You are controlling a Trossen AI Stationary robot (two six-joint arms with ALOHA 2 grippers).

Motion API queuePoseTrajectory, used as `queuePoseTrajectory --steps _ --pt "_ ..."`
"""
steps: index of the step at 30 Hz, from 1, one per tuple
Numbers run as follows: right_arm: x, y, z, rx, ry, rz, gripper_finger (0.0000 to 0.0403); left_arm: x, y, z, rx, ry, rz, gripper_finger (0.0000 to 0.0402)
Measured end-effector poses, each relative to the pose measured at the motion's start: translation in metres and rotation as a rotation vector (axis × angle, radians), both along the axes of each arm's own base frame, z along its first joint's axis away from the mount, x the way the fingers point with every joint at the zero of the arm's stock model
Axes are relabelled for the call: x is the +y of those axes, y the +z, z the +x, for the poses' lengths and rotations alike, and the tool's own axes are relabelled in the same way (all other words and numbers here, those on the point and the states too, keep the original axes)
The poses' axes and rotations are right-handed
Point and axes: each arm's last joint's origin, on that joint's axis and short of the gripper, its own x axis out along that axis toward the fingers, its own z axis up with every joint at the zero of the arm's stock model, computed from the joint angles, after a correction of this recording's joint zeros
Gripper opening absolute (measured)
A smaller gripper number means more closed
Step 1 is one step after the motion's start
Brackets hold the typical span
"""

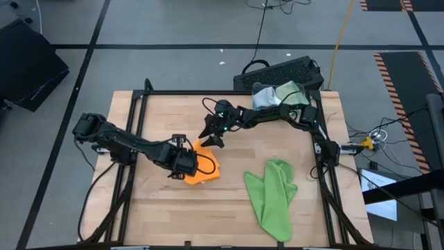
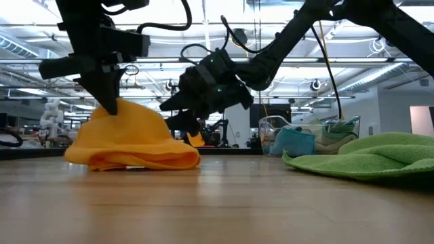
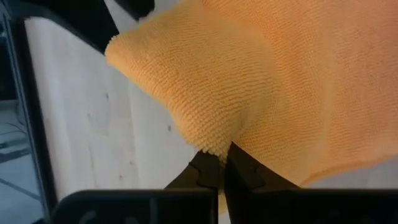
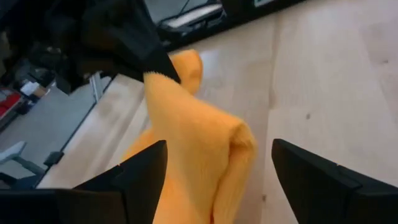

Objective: Fold microfiber towels
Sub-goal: Fold the yellow microfiber towel

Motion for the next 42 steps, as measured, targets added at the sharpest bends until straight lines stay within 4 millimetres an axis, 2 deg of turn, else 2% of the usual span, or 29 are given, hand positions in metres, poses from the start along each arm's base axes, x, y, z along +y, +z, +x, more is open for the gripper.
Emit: queuePoseTrajectory --steps 6,9,11,14,17,20,21,26,28,33,35,37,42 --pt "0.002 0.001 0.003 -0.011 -0.060 -0.040 0.0275 0.008 0.001 0.005 -0.008 -0.028 0.026 0.0008" --pt "0.004 0.002 0.004 -0.030 -0.041 -0.055 0.0270 0.013 0.001 0.008 -0.019 -0.037 0.045 0.0006" --pt "0.007 0.001 0.003 -0.019 0.002 -0.035 0.0252 0.017 0.001 0.008 -0.020 -0.022 0.046 0.0004" --pt "0.012 -0.005 0.001 0.037 0.022 -0.033 0.0198 0.024 0.001 0.009 -0.025 0.010 0.062 0.0008" --pt "0.014 -0.004 0.001 0.050 0.022 -0.019 0.0117 0.030 0.001 0.010 -0.028 0.041 0.061 0.0008" --pt "0.015 0.009 -0.004 0.100 -0.003 0.002 0.0031 0.037 0.001 0.011 -0.043 0.096 0.056 0.0004" --pt "0.014 0.017 -0.008 0.122 -0.022 -0.014 0.0016 0.039 0.002 0.011 -0.051 0.116 0.062 0.0005" --pt "0.024 0.060 -0.025 0.150 -0.081 -0.249 0.0017 0.041 0.003 0.014 -0.122 0.189 0.092 0.0005" --pt "0.031 0.064 -0.027 0.174 -0.083 -0.292 0.0011 0.039 0.004 0.017 -0.163 0.202 0.077 0.0004" --pt "0.056 0.058 -0.027 0.253 -0.050 -0.363 0.0006 0.029 0.005 0.021 -0.242 0.213 0.059 0.0008" --pt "0.066 0.058 -0.027 0.259 -0.014 -0.317 0.0006 0.024 0.007 0.021 -0.237 0.207 0.029 0.0004" --pt "0.074 0.068 -0.030 0.246 0.053 -0.209 0.0004 0.016 0.017 0.022 -0.235 0.182 -0.048 0.0005" --pt "0.103 0.108 -0.040 0.169 0.226 0.008 0.0004 -0.011 0.066 0.022 -0.287 0.004 -0.433 0.0008"
